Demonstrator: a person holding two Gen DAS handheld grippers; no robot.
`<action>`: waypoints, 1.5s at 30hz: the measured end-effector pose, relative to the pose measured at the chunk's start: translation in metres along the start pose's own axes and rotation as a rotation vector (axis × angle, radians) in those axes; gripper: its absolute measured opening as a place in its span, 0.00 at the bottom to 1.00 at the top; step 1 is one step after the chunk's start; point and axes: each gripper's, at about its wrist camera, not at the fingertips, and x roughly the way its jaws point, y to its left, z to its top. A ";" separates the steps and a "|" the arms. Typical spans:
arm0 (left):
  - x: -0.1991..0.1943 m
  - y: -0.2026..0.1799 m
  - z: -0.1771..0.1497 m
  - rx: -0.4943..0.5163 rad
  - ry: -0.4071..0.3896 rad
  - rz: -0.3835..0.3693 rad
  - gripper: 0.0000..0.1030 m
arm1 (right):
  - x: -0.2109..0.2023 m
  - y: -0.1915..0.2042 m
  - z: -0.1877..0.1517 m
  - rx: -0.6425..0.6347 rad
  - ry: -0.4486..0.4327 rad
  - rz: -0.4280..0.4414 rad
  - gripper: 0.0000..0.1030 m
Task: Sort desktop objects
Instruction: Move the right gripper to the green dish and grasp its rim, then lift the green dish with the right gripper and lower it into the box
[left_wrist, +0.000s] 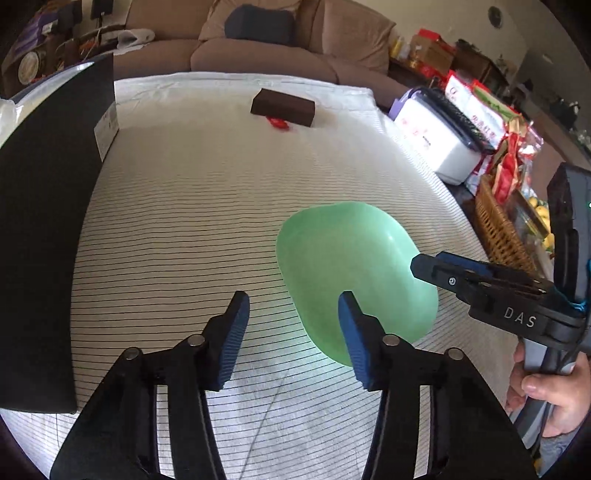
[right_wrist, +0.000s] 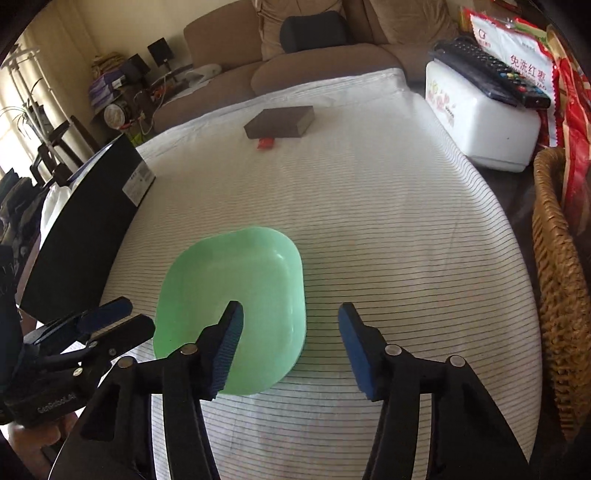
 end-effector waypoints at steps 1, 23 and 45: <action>0.005 0.002 0.000 -0.003 0.013 -0.006 0.40 | 0.005 -0.001 0.000 0.000 0.011 0.002 0.45; -0.148 0.072 0.047 0.020 -0.180 0.025 0.10 | -0.076 0.122 0.039 -0.078 -0.160 0.223 0.18; -0.164 0.342 0.068 -0.010 0.009 0.359 0.10 | 0.109 0.398 0.080 -0.279 0.196 0.316 0.17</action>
